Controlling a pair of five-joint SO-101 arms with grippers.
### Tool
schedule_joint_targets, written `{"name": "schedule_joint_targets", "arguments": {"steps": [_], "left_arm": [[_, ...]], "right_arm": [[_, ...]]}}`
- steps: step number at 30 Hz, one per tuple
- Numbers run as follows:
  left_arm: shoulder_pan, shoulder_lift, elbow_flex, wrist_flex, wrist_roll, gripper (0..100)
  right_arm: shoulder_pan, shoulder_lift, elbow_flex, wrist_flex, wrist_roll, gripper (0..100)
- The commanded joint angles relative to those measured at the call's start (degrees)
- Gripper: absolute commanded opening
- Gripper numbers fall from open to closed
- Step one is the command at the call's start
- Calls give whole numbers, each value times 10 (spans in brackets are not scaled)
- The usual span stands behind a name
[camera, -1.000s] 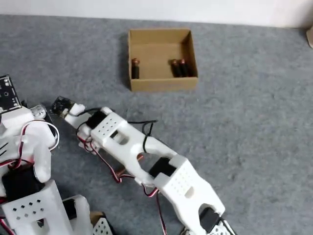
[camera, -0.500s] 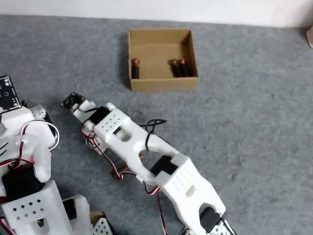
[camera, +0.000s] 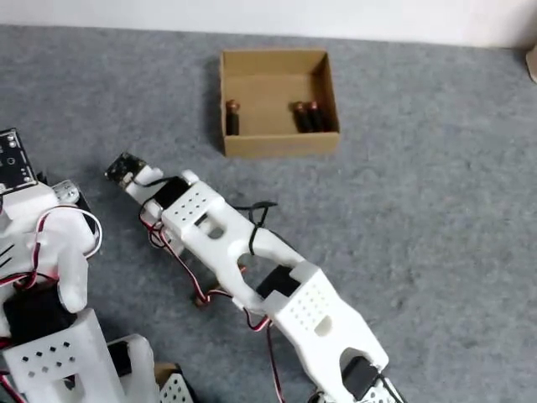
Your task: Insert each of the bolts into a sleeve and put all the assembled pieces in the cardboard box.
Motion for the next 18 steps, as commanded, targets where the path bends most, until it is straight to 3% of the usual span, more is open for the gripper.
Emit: {"name": "schedule_joint_targets", "arguments": {"steps": [1,12,18], "left_arm": [[-3,-8,-2,1,-1,24],[-3,-8,-2,1,-1,24],[-3,-8,-1,1,-1,24]], "right_arm": [[-39,20,-12,15,46,156],[-58,18,-8,-8,148,156],[-72,20,-10,-33,155,156]]}}
